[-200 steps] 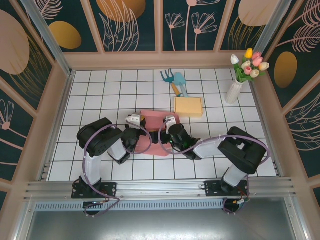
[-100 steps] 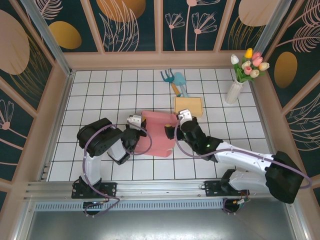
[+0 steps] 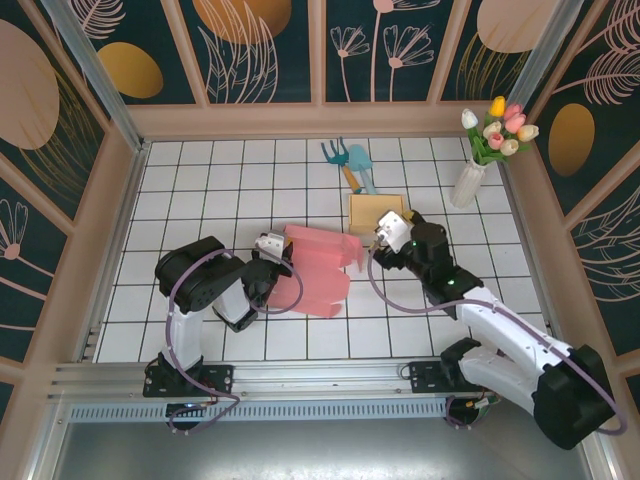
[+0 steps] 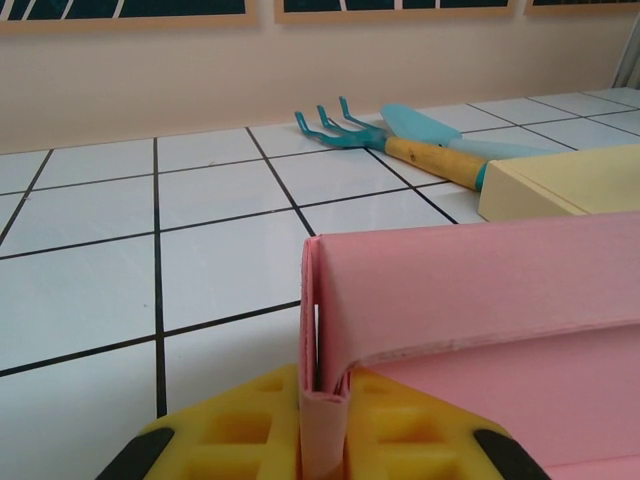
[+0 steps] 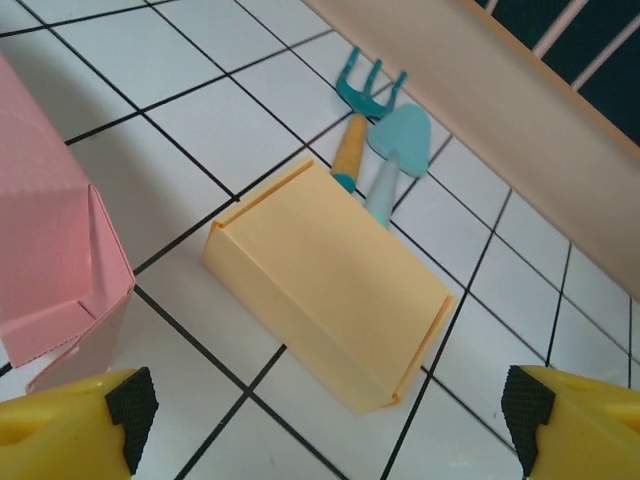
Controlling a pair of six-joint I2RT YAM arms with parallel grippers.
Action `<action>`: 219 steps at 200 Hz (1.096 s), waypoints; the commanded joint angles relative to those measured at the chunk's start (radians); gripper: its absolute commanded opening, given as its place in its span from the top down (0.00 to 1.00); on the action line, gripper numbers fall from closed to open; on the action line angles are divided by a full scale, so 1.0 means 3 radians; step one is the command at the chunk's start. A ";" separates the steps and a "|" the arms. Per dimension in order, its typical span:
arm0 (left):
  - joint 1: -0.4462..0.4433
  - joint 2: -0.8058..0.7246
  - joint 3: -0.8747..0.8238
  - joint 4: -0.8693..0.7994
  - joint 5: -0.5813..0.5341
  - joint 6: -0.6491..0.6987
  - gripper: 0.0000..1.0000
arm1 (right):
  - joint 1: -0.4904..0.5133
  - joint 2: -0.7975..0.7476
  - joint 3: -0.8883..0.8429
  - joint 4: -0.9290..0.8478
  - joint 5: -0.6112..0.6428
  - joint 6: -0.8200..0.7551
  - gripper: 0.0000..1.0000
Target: Fold the paper box
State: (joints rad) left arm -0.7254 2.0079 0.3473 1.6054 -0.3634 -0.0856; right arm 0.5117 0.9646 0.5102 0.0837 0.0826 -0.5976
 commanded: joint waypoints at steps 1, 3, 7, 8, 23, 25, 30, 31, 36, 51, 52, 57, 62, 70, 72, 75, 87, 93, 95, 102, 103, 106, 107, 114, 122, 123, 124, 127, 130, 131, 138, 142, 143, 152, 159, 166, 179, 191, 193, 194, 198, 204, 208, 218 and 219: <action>0.0000 0.0171 -0.0117 0.0691 0.0141 0.0050 0.85 | -0.0216 0.0101 0.0168 -0.0228 -0.0692 -0.0820 0.08; 0.0000 0.0173 -0.0119 0.0692 0.0142 0.0050 0.85 | -0.0224 0.0122 0.0179 -0.0260 -0.0680 -0.0852 0.08; 0.0004 0.0174 -0.0123 0.0692 0.0141 0.0051 0.85 | -0.0244 0.0174 0.0205 -0.0319 -0.0654 -0.0919 0.08; 0.0001 0.0172 -0.0124 0.0695 0.0142 0.0051 0.85 | -0.0251 0.0192 0.0209 -0.0329 -0.0649 -0.0941 0.08; 0.0003 0.0174 -0.0125 0.0698 0.0143 0.0052 0.85 | -0.0323 0.0376 0.0240 -0.0430 -0.0613 -0.1107 0.08; 0.0004 0.0174 -0.0125 0.0698 0.0143 0.0053 0.85 | -0.0327 0.0401 0.0238 -0.0429 -0.0619 -0.1125 0.08; 0.0000 0.0177 -0.0125 0.0699 0.0147 0.0051 0.85 | -0.0333 0.0454 0.0226 -0.0404 -0.0618 -0.1171 0.09; 0.0000 0.0178 -0.0125 0.0698 0.0147 0.0050 0.85 | -0.0334 0.0460 0.0224 -0.0395 -0.0620 -0.1177 0.09; 0.0000 0.0179 -0.0124 0.0698 0.0148 0.0049 0.85 | -0.0332 0.0517 0.0217 -0.0374 -0.0633 -0.1201 0.09; 0.0000 0.0184 -0.0122 0.0698 0.0147 0.0050 0.85 | -0.0331 0.0678 0.0241 -0.0289 -0.0749 -0.1222 0.13; 0.0000 0.0184 -0.0124 0.0698 0.0145 0.0050 0.85 | -0.0325 0.0690 0.0242 -0.0284 -0.0760 -0.1223 0.13; 0.0000 0.0184 -0.0121 0.0699 0.0143 0.0052 0.85 | -0.0314 0.0734 0.0242 -0.0247 -0.0812 -0.1224 0.14; -0.0001 0.0188 -0.0118 0.0698 0.0144 0.0054 0.85 | -0.0302 0.0777 0.0230 -0.0190 -0.0857 -0.1224 0.15; 0.0000 0.0184 -0.0117 0.0700 0.0143 0.0051 0.85 | -0.0270 0.0832 0.0212 -0.0080 -0.0908 -0.1224 0.16; -0.0001 0.0184 -0.0119 0.0701 0.0143 0.0050 0.85 | -0.0263 0.0847 0.0208 -0.0058 -0.0922 -0.1224 0.16; 0.0000 0.0184 -0.0120 0.0699 0.0146 0.0053 0.85 | -0.0255 0.0869 0.0202 -0.0019 -0.0946 -0.1220 0.17; 0.0002 0.0189 -0.0118 0.0693 0.0149 0.0060 0.85 | -0.0223 0.0946 0.0196 0.0097 -0.1051 -0.1190 0.18; 0.0000 0.0189 -0.0112 0.0692 0.0153 0.0060 0.85 | -0.0214 0.0983 0.0200 0.0135 -0.1106 -0.1179 0.18; 0.0001 0.0189 -0.0111 0.0693 0.0153 0.0060 0.85 | -0.0209 0.0997 0.0201 0.0147 -0.1121 -0.1178 0.18; 0.0000 0.0185 -0.0114 0.0685 0.0158 0.0056 0.85 | -0.0203 0.1049 0.0211 0.0170 -0.1179 -0.1176 0.20; 0.0005 0.0185 -0.0114 0.0684 0.0158 0.0058 0.85 | -0.0200 0.1057 0.0214 0.0173 -0.1185 -0.1174 0.20; 0.0000 0.0182 -0.0113 0.0680 0.0158 0.0060 0.85 | -0.0195 0.1078 0.0220 0.0185 -0.1203 -0.1170 0.20; 0.0002 0.0183 -0.0111 0.0678 0.0158 0.0060 0.85 | -0.0196 0.1086 0.0224 0.0188 -0.1205 -0.1169 0.20; 0.0000 0.0182 -0.0110 0.0674 0.0158 0.0064 0.85 | -0.0188 0.1137 0.0241 0.0211 -0.1220 -0.1166 0.20; 0.0003 0.0182 -0.0110 0.0673 0.0162 0.0065 0.85 | -0.0175 0.1185 0.0255 0.0249 -0.1238 -0.1157 0.20; 0.0001 0.0183 -0.0110 0.0672 0.0160 0.0066 0.85 | -0.0173 0.1191 0.0259 0.0256 -0.1243 -0.1155 0.20; 0.0000 0.0184 -0.0112 0.0675 0.0161 0.0063 0.85 | -0.0173 0.1194 0.0258 0.0262 -0.1247 -0.1154 0.20; 0.0003 0.0184 -0.0111 0.0675 0.0162 0.0065 0.85 | -0.0172 0.1208 0.0265 0.0274 -0.1264 -0.1152 0.21; 0.0000 0.0184 -0.0112 0.0675 0.0163 0.0063 0.85 | -0.0173 0.1218 0.0267 0.0286 -0.1278 -0.1153 0.21; 0.0000 0.0184 -0.0111 0.0673 0.0165 0.0064 0.85 | -0.0172 0.1223 0.0267 0.0292 -0.1283 -0.1150 0.21; 0.0002 0.0184 -0.0110 0.0673 0.0163 0.0065 0.85 | -0.0158 0.1252 0.0278 0.0331 -0.1292 -0.1137 0.22; 0.0002 0.0185 -0.0110 0.0673 0.0163 0.0064 0.85 | -0.0149 0.1270 0.0282 0.0347 -0.1295 -0.1137 0.22; 0.0001 0.0185 -0.0110 0.0675 0.0163 0.0065 0.85 | -0.0150 0.1274 0.0283 0.0348 -0.1297 -0.1137 0.22; 0.0002 0.0185 -0.0105 0.0671 0.0165 0.0062 0.85 | -0.0130 0.1310 0.0301 0.0371 -0.1324 -0.1141 0.22; 0.0002 0.0184 -0.0105 0.0670 0.0169 0.0057 0.85 | -0.0108 0.1336 0.0316 0.0385 -0.1333 -0.1137 0.23; 0.0001 0.0184 -0.0104 0.0669 0.0168 0.0060 0.85 | -0.0087 0.1359 0.0337 0.0381 -0.1343 -0.1140 0.24; -0.0001 0.0187 -0.0104 0.0670 0.0166 0.0062 0.85 | -0.0048 0.1400 0.0372 0.0378 -0.1363 -0.1143 0.25; 0.0002 0.0184 -0.0104 0.0664 0.0168 0.0059 0.85 | -0.0015 0.1430 0.0404 0.0371 -0.1396 -0.1130 0.25; 0.0004 0.0184 -0.0101 0.0665 0.0168 0.0062 0.85 | -0.0011 0.1432 0.0409 0.0368 -0.1406 -0.1125 0.25; 0.0004 0.0184 -0.0100 0.0661 0.0168 0.0058 0.85 | -0.0007 0.1435 0.0413 0.0369 -0.1408 -0.1124 0.25; 0.0000 0.0184 -0.0099 0.0657 0.0168 0.0060 0.85 | 0.0004 0.1444 0.0429 0.0367 -0.1424 -0.1115 0.25; 0.0004 0.0184 -0.0099 0.0654 0.0168 0.0058 0.85 | 0.0019 0.1460 0.0443 0.0370 -0.1436 -0.1103 0.25; 0.0003 0.0183 -0.0099 0.0652 0.0168 0.0057 0.85 | 0.0029 0.1471 0.0455 0.0370 -0.1436 -0.1097 0.25; -0.0001 0.0184 -0.0090 0.0644 0.0168 0.0058 0.85 | 0.0057 0.1506 0.0480 0.0370 -0.1427 -0.1082 0.26; -0.0001 0.0184 -0.0092 0.0643 0.0168 0.0059 0.85 | 0.0060 0.1510 0.0481 0.0370 -0.1426 -0.1081 0.26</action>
State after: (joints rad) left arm -0.7246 2.0094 0.3450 1.6077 -0.3592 -0.0788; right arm 0.5091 1.3949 0.6117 0.1577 -0.2928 -0.9363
